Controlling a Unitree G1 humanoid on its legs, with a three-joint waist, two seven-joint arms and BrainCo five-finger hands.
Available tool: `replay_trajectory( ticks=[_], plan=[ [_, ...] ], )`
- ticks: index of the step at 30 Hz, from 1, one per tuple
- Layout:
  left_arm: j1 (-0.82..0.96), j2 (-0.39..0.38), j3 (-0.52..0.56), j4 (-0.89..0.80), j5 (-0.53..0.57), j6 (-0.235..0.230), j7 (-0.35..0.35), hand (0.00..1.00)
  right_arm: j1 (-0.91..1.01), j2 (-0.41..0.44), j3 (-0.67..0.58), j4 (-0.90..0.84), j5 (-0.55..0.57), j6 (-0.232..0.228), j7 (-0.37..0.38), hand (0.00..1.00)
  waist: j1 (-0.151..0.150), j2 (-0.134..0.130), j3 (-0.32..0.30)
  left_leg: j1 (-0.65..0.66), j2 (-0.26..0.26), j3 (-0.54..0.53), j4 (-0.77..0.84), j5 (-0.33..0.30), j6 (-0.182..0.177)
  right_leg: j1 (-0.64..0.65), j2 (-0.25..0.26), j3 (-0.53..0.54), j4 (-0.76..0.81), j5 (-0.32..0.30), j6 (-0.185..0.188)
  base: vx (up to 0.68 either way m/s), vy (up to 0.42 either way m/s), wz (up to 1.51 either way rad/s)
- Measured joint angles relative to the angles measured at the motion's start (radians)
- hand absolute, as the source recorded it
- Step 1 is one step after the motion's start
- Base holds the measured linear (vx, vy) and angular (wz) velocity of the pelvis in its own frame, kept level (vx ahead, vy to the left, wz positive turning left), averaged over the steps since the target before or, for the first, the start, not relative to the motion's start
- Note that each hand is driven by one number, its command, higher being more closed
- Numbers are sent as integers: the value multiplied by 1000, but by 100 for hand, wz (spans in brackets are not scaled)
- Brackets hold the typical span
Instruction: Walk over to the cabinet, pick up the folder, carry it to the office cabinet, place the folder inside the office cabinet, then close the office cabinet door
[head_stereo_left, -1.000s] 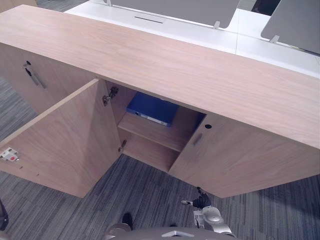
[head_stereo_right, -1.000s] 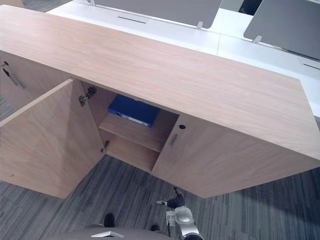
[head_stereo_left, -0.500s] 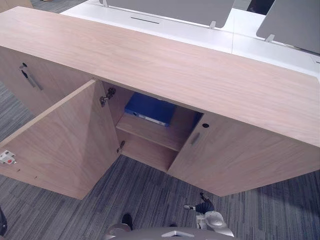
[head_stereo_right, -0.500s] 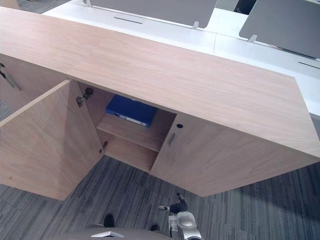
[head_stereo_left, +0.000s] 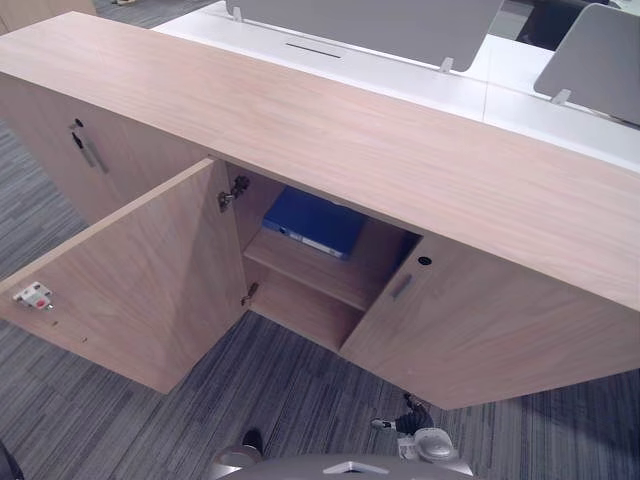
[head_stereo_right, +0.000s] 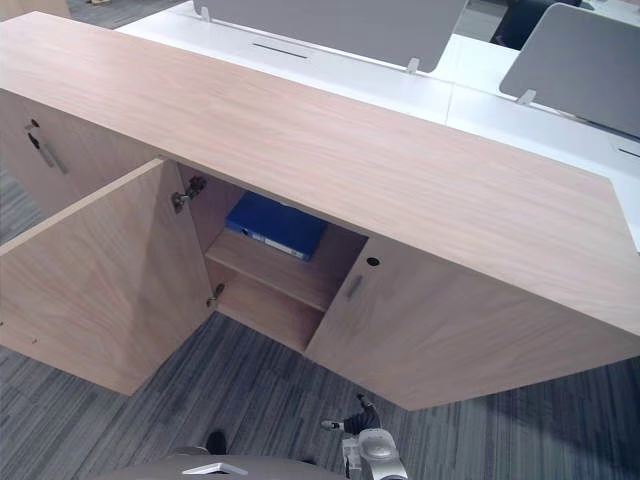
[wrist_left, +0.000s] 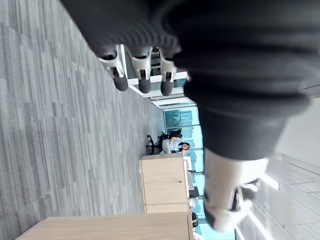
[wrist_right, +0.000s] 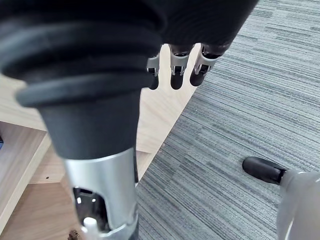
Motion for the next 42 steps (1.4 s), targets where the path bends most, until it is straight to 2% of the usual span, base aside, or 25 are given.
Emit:
replay_trajectory(
  ticks=[8, 14, 17, 31, 34, 38, 42],
  plan=[
    [94, -112, -6, -149, 25, -7, -43, 0, -1, -5, 2, 1, -19, 0, 3, 0, 3, -7, 0, 10, -5, -16, 0, 0, 0, 18, -4, -13, 1, -1, 0, -14, -17, 6],
    [129, -169, -60, -228, 76, -8, -47, 0, 4, -19, 2, 1, -38, 0, 19, 0, -7, -8, -1, 18, -4, -16, 0, 0, 0, 24, -3, -12, 3, -1, 0, -30, -17, -1],
    [150, -182, -79, -229, 89, -8, -47, 0, 4, -23, 2, 1, -39, 1, 20, 0, -20, -9, 0, 27, -4, -15, 0, 0, 0, 34, -3, -12, 2, -1, 0, -12, -9, 0],
    [227, -310, -107, -342, 110, -7, -68, 0, 4, -24, 0, 2, -39, 5, 23, 0, -32, -11, 1, 48, -5, -6, 0, -8, -4, 50, -5, -7, -1, -6, -6, -7, -9, -1],
    [238, -331, -139, -372, 126, -7, -68, 0, 4, -25, 0, 2, -39, 5, 23, 0, -33, -12, 3, 48, -7, -4, 0, -8, -3, 49, -6, -7, -1, -7, -5, -6, -8, 2],
    [245, -421, -211, -426, 167, -3, -71, 0, 0, -20, 1, 2, -42, 8, 23, 0, -36, -7, 7, 49, -10, 6, 0, -12, -2, 48, -10, -4, 0, -10, -3, -13, -12, 2],
    [277, -465, -232, -426, 168, 0, -76, 0, 5, -17, 1, 6, -73, 23, 23, 0, -45, -1, 10, 53, -9, 16, 0, -17, -5, 45, -10, 10, 0, -10, -1, -13, -20, -9]
  ],
)
